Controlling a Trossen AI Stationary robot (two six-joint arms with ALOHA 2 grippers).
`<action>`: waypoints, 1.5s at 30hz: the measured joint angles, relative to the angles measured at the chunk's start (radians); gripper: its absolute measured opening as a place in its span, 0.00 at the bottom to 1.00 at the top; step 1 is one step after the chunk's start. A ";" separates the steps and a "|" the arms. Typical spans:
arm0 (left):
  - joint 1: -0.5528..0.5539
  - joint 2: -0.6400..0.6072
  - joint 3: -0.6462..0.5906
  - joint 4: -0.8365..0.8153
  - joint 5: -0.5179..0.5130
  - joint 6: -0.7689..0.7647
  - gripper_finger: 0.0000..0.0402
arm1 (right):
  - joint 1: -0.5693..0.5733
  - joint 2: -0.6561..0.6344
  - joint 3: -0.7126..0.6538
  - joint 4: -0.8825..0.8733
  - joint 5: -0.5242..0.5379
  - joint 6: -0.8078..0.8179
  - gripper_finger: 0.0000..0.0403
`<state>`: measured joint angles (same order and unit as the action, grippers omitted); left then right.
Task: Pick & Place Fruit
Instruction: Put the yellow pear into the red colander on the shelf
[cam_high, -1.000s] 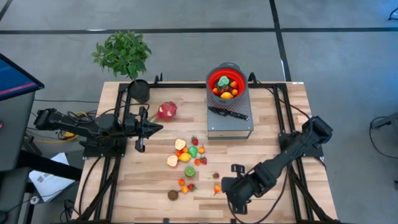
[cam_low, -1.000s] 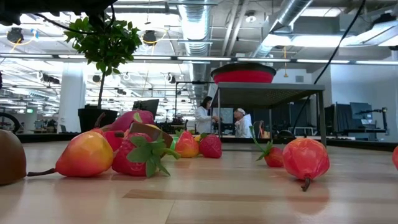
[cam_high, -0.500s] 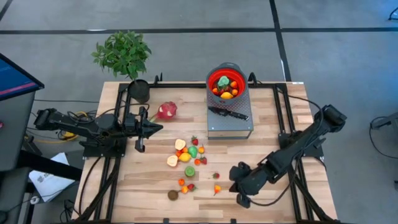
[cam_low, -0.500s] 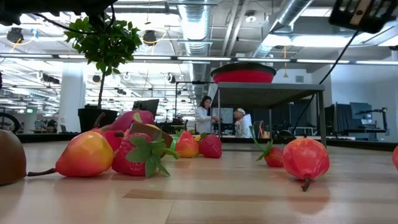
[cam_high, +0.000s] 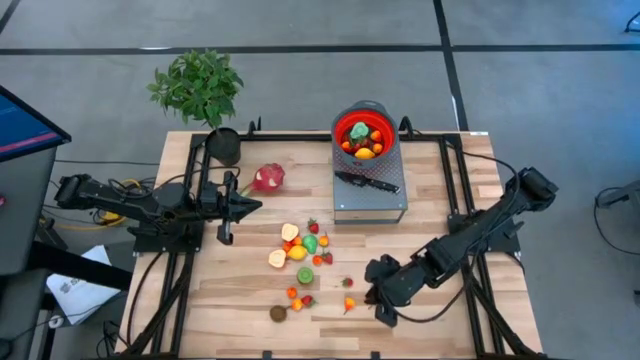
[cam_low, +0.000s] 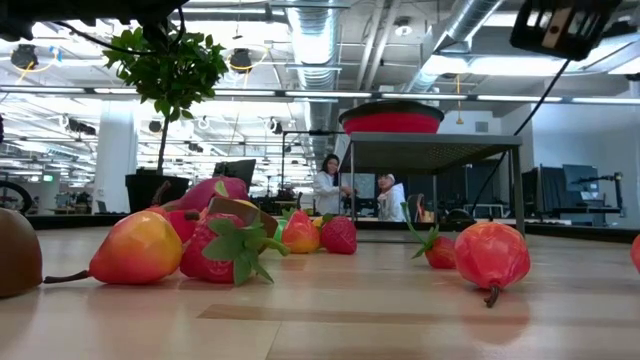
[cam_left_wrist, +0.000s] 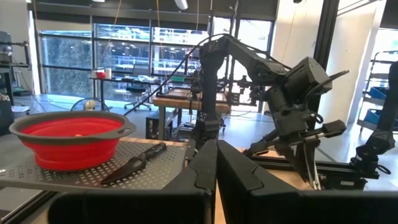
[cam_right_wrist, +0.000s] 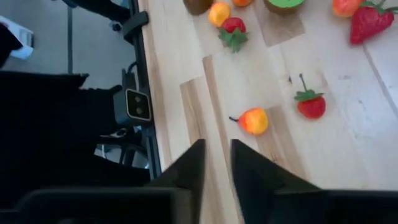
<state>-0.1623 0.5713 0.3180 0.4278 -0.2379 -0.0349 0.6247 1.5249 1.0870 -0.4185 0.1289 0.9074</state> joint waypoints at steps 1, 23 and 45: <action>0.000 0.000 0.000 0.000 0.000 0.000 0.01 | 0.000 0.000 0.000 -0.001 0.000 -0.016 0.23; 0.000 0.000 0.000 0.000 0.000 0.000 0.01 | 0.019 0.067 0.001 -0.072 -0.008 -0.158 0.70; 0.000 0.000 0.000 -0.001 0.000 0.000 0.01 | 0.036 0.328 0.001 -0.112 -0.105 -0.118 0.70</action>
<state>-0.1623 0.5713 0.3180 0.4271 -0.2379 -0.0349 0.6609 1.8534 1.0882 -0.5301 0.0235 0.7898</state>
